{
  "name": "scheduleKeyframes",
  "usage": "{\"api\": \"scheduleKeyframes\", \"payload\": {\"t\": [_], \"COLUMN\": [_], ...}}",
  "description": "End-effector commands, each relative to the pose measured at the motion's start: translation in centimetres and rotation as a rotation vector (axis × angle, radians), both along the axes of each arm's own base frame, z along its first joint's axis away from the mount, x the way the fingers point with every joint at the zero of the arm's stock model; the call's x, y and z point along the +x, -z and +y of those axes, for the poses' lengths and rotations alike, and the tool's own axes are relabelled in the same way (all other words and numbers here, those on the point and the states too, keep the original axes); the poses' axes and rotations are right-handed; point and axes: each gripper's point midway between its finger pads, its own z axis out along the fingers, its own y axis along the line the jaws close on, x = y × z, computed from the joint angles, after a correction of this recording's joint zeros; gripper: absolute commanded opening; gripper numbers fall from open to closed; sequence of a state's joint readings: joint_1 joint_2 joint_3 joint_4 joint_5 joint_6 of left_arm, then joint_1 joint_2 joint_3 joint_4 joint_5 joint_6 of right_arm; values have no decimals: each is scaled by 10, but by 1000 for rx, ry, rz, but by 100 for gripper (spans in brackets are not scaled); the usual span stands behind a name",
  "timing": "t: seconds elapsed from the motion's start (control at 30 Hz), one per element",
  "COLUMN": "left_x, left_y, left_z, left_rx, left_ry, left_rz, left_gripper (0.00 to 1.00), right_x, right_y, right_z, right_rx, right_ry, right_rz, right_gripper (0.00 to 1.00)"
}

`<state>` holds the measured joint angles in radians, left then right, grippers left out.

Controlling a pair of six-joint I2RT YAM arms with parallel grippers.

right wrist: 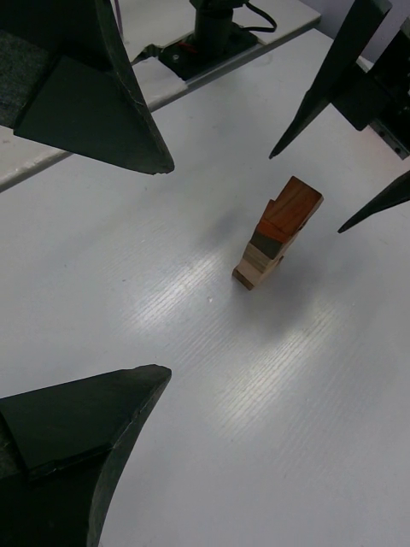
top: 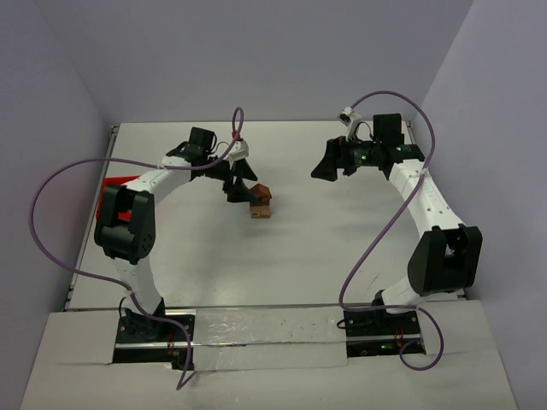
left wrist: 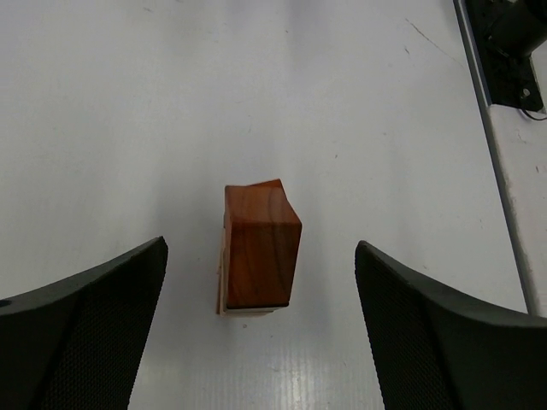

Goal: Build the wood block tower

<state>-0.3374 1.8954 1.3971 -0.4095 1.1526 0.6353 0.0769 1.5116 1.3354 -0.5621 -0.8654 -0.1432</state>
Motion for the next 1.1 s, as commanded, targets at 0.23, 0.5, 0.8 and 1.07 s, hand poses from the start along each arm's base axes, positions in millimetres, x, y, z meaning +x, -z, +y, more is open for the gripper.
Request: {"api": "scheduleKeyframes", "payload": {"t": [0.23, 0.5, 0.8, 1.07], "left_x": [31, 33, 14, 20], "left_y": [-145, -127, -92, -92], "left_z": [34, 95, 143, 197], "left_rx": [-50, 85, 143, 78], "left_ry": [-273, -676, -946, -1130], "left_rz": [-85, -25, 5, 83], "left_gripper": [99, 99, 99, 99], "right_x": [-4, -8, -22, -36], "right_y": [-30, -20, 7, -5], "right_z": [1, -19, -41, -51], "right_rx": [-8, -81, -122, -119], "right_ry": [14, 152, 315, 386], "right_rz": [-113, -162, -137, -227], "right_gripper": [100, 100, 100, 100]}}
